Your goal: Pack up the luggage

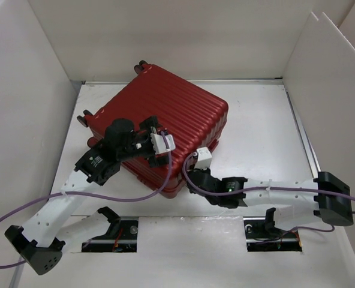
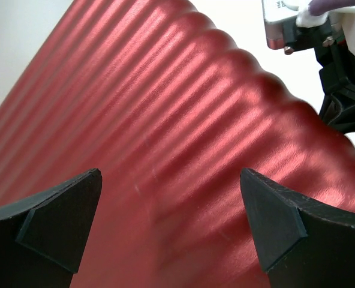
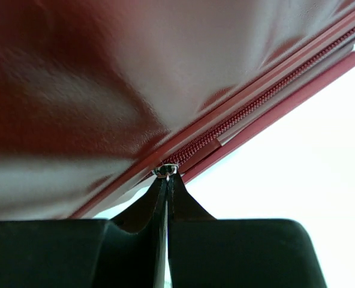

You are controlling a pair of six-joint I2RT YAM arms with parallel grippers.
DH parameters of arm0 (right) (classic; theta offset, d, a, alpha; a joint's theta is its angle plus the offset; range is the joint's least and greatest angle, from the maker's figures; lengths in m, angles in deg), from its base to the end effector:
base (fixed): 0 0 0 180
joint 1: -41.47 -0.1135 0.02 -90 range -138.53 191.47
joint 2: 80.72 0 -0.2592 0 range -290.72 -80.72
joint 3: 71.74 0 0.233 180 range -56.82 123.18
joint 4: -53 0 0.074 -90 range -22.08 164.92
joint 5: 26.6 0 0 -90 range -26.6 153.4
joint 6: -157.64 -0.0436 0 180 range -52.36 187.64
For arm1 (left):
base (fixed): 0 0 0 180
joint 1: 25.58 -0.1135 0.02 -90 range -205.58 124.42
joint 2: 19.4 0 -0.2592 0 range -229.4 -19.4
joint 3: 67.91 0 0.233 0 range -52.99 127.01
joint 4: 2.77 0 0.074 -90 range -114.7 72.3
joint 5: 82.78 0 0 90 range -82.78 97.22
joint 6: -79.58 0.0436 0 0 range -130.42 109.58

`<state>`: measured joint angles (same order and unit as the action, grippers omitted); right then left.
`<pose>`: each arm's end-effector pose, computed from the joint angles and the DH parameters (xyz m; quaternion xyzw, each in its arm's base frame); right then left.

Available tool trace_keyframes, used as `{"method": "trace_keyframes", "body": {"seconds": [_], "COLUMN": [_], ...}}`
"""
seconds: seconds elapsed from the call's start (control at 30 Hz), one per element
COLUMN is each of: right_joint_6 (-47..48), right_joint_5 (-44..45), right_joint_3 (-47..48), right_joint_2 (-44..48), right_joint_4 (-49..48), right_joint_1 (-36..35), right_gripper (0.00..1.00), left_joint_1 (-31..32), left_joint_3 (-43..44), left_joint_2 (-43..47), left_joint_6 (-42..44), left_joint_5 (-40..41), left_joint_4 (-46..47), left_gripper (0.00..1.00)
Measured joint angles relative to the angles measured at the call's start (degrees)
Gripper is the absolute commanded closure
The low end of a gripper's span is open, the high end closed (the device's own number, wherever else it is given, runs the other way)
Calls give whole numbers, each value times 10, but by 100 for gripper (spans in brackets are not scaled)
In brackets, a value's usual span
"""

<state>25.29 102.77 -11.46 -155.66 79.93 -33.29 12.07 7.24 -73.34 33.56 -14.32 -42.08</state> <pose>0.0947 0.2423 0.2333 -0.1070 0.8632 0.1691 0.4635 0.1435 -0.1309 0.3717 0.6028 0.5302 -0.1192 0.5842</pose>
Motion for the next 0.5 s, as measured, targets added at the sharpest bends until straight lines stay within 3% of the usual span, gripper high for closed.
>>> {"method": "trace_keyframes", "body": {"seconds": [0.3,0.5], "right_joint_6": [120,233], "right_joint_5": [-40,-133], "right_joint_3": [14,-55], "right_joint_2": [7,68], "right_joint_4": [17,-63], "right_joint_1": [43,84], "right_gripper": [100,100], "left_joint_1": [-1,30], "left_joint_3": [4,41], "left_joint_2": [-8,-4], "left_joint_6": [26,49], "left_joint_5": [15,-35], "left_joint_4": [18,-63], "left_gripper": [1,0]}}
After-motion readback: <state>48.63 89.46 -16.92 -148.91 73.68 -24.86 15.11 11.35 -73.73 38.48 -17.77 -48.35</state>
